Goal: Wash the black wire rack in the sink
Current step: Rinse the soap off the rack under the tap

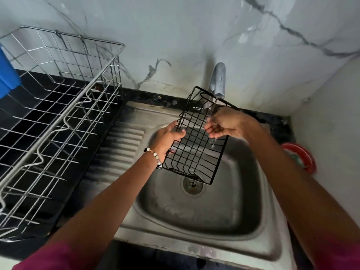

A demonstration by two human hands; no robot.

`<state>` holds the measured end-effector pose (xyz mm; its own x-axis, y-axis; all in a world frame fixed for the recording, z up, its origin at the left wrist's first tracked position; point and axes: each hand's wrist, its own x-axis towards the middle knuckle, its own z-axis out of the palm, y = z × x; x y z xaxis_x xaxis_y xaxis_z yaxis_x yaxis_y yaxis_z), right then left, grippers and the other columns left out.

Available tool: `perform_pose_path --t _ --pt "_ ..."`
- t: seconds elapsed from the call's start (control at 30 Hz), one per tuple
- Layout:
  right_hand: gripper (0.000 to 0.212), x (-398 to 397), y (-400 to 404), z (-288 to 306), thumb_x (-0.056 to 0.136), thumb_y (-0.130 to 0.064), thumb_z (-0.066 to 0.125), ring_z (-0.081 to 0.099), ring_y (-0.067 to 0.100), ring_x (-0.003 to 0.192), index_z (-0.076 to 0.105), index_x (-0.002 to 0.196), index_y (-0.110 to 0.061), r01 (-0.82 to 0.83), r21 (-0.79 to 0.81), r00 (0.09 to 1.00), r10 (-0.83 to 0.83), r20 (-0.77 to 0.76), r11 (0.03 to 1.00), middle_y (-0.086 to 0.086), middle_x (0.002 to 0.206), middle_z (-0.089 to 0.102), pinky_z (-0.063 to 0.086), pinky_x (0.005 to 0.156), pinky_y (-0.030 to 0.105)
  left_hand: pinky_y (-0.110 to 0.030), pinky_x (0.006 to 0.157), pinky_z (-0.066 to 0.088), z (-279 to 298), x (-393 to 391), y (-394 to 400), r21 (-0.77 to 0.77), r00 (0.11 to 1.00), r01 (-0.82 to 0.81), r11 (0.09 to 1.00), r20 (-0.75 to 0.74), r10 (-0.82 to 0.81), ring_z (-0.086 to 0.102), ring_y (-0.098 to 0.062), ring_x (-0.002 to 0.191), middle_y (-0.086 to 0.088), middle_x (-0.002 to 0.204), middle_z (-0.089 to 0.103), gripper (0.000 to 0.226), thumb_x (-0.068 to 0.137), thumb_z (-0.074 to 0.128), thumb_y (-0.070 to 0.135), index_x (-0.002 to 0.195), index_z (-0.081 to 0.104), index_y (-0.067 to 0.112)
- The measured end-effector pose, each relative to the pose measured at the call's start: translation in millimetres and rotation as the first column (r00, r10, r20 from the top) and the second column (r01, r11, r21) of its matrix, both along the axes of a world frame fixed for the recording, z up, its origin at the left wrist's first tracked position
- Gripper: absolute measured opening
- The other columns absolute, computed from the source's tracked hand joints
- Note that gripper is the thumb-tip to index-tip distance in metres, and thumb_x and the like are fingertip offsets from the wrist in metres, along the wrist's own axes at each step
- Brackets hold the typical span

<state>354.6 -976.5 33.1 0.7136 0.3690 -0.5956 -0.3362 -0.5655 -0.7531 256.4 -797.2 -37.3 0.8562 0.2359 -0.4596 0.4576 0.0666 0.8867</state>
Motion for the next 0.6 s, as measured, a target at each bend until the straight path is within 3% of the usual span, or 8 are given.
perform_pose_path --t 0.07,0.13,0.23,0.37,0.5,0.6 --pt "0.022 -2.9 -0.9 3.6 0.098 -0.002 0.044 0.071 0.029 0.079 0.063 0.100 0.010 -0.051 0.014 0.998 0.052 -0.037 0.999 0.024 0.090 0.068 0.060 0.069 0.033 -0.038 0.078 0.052 -4.7 0.3 2.2 0.007 0.999 0.019 1.000 0.035 -0.019 0.062 -0.008 0.105 0.030 0.111 0.064 0.084 0.057 0.077 0.043 0.135 0.046 0.047" --pt "0.023 -6.2 -0.7 2.6 0.097 0.001 0.044 0.071 0.034 0.085 0.063 0.102 0.012 -0.074 -0.002 0.995 0.074 -0.071 0.997 0.028 0.095 0.068 0.060 0.077 0.038 -0.040 0.076 0.046 -14.8 3.3 4.7 0.006 0.996 0.054 0.999 0.075 -0.054 0.063 -0.010 0.098 0.019 0.108 0.069 0.088 0.053 0.078 0.031 0.132 0.046 0.053" --pt "0.024 -1.8 -4.3 -3.4 0.097 0.004 0.040 0.069 0.031 0.082 0.060 0.107 0.014 -0.026 -0.099 0.996 0.035 0.083 0.995 0.029 0.101 0.065 0.059 0.076 0.036 -0.047 0.085 0.053 -20.8 5.3 8.6 0.036 0.983 0.093 0.995 0.158 -0.098 0.061 -0.011 0.111 0.015 0.124 0.064 0.097 0.055 0.070 0.008 0.132 0.041 0.059" --pt "0.024 4.4 -7.2 -1.2 0.096 0.004 0.042 0.070 0.031 0.095 0.061 0.110 0.010 0.082 0.177 0.997 -0.083 -0.001 0.981 0.025 0.105 0.067 0.057 0.087 0.039 -0.039 0.081 0.051 -22.3 6.7 12.1 0.009 0.955 0.196 0.980 0.226 -0.193 0.056 -0.004 0.117 0.006 0.145 0.048 0.112 0.062 0.057 -0.017 0.145 0.026 0.052" --pt "0.024 5.9 -3.9 1.9 0.095 0.006 0.043 0.070 0.028 0.098 0.062 0.110 0.006 0.116 0.248 0.993 -0.117 -0.010 0.962 0.023 0.109 0.067 0.057 0.086 0.035 -0.039 0.074 0.049 -28.3 9.4 10.8 -0.035 0.950 0.220 0.975 0.233 -0.206 0.056 -0.017 0.113 0.010 0.141 0.052 0.116 0.053 0.056 -0.012 0.145 0.025 0.052" --pt "0.026 3.2 -1.3 0.4 0.096 0.007 0.041 0.069 0.030 0.100 0.061 0.112 0.008 0.056 0.250 0.997 -0.039 -0.071 0.967 0.024 0.109 0.067 0.056 0.089 0.038 -0.045 0.083 0.044 -34.8 11.2 9.0 -0.054 0.950 0.236 0.970 0.222 -0.219 0.054 -0.024 0.115 0.008 0.141 0.053 0.115 0.054 0.057 -0.013 0.146 0.027 0.050"
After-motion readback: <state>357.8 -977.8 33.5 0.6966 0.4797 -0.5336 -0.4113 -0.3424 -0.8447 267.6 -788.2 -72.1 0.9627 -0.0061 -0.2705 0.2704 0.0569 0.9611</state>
